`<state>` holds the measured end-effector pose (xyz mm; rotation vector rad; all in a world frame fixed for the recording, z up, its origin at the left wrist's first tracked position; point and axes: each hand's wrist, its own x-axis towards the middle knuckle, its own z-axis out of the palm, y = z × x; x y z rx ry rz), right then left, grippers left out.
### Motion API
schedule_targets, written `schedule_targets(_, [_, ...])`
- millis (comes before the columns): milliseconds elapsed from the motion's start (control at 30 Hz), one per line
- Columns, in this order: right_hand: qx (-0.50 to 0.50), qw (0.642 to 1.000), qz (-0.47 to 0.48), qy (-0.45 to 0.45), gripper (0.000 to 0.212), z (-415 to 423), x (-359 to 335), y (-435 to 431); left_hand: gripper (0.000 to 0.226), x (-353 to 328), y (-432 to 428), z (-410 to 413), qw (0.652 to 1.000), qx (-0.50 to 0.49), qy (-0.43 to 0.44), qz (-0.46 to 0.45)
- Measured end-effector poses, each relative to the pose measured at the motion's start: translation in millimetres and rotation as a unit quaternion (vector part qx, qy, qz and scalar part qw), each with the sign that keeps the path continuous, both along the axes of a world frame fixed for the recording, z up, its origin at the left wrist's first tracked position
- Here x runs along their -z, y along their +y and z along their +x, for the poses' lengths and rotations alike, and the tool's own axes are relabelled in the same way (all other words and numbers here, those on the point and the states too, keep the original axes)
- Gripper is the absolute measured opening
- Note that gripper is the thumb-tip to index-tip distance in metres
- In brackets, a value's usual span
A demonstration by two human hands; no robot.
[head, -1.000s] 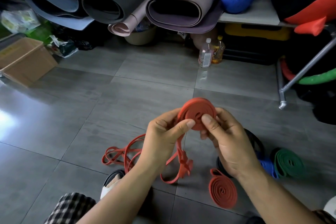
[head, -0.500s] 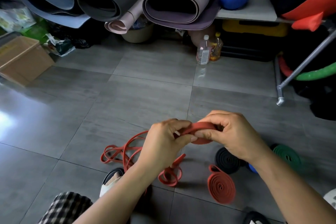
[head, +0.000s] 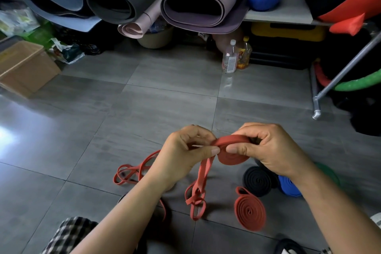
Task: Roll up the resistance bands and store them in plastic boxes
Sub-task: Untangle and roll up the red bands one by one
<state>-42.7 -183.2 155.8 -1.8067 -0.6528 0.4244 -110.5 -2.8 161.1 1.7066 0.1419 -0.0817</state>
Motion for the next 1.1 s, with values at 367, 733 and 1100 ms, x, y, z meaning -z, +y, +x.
schedule_targets(367, [0.041, 0.996, 0.075, 0.033, 0.042, -3, -4, 4, 0.020, 2, -5, 1, 0.998, -0.019, -0.007, -0.066])
schedule_targets(733, [0.200, 0.946, 0.201, 0.159, 0.014, -23, 1, 26, 0.024, 8, -21, -2, 0.980, -0.117, -0.038, -0.158])
schedule_targets(1100, [0.010, 0.992, -0.114, -0.045, 0.014, -8, -3, 13, 0.013, 5, -3, -3, 0.975, -0.013, -0.094, 0.203])
